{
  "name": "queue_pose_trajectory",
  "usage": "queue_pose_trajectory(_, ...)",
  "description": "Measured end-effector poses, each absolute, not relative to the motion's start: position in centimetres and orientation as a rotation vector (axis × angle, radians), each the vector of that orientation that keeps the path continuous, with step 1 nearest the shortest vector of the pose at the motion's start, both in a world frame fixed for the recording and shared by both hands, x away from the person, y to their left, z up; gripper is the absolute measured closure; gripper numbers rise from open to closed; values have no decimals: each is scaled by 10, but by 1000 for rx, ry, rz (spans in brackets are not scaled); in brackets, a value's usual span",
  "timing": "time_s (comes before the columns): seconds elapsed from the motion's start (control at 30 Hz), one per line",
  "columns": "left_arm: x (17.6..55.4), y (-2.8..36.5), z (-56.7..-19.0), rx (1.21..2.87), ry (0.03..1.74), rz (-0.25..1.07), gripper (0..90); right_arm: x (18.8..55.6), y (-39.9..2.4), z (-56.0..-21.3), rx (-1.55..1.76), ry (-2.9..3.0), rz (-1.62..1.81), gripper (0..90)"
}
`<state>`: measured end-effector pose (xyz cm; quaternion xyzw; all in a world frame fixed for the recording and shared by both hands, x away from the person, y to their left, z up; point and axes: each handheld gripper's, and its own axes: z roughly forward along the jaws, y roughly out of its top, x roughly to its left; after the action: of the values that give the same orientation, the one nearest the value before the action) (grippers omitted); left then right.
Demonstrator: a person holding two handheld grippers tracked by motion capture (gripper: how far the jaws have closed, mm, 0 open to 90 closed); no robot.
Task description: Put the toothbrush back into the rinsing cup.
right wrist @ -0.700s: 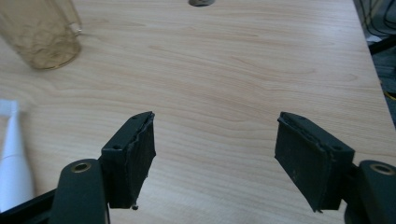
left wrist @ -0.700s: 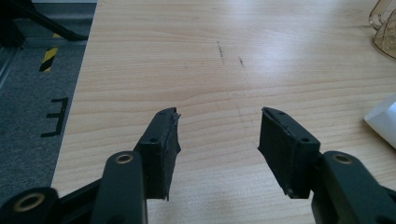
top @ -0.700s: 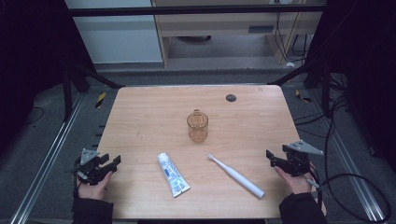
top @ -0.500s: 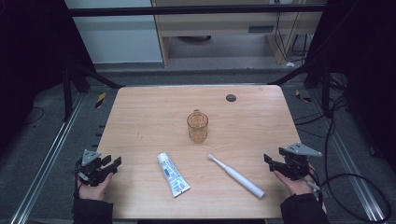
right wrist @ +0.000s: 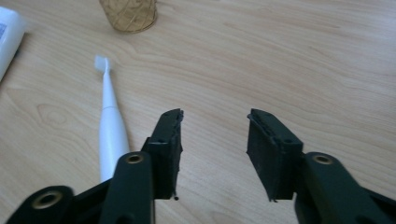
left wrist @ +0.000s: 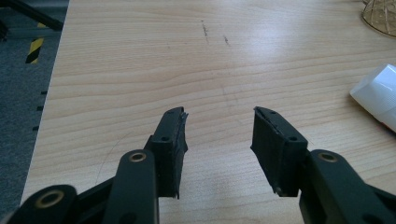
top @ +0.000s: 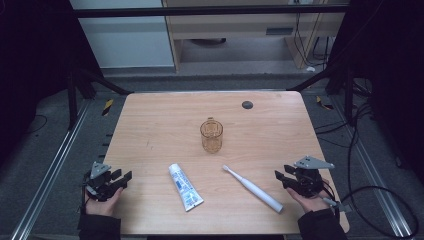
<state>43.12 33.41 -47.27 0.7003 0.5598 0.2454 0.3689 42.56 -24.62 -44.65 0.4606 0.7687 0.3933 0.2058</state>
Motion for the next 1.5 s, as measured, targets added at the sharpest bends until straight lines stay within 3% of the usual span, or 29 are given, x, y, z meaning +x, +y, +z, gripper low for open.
queue_pose_trajectory(0.4, 431, 330, -475, 1824, 1426, 618, 534, 418, -230, -457, 1246, 2290, 979, 804)
queue_pose_trajectory(0.63, 431, 326, -475, 1851, 1415, 630, 533, 411, -227, -463, 1236, 2352, 958, 891)
queue_pose_trajectory(1.5, 430, 325, -475, 1861, 1401, 659, 463, 399, -219, -477, 1233, 2443, 935, 896)
